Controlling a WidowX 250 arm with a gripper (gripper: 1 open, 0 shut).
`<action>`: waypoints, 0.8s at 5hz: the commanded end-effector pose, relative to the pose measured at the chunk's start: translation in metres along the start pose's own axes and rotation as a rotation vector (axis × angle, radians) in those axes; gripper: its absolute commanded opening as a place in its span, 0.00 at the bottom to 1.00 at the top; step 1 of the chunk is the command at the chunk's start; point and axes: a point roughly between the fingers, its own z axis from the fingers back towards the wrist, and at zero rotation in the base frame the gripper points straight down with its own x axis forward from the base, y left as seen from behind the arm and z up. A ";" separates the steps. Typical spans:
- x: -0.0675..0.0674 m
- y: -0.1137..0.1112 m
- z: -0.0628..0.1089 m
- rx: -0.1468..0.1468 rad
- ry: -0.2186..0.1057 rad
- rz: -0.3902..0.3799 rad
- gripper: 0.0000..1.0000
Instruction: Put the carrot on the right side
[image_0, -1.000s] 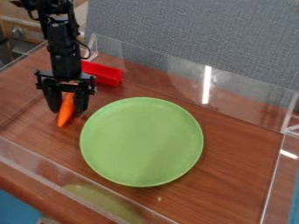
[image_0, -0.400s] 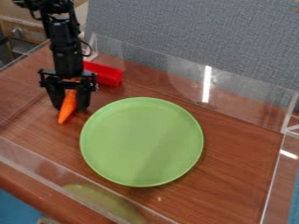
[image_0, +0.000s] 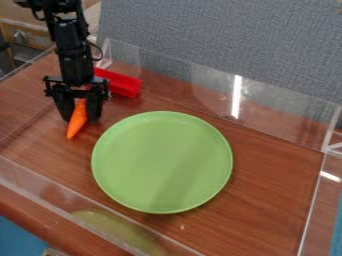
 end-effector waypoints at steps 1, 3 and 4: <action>0.005 0.003 0.008 0.009 -0.025 -0.017 0.00; 0.007 0.002 0.004 0.001 -0.004 -0.027 1.00; 0.007 0.001 0.002 -0.003 0.005 -0.032 0.00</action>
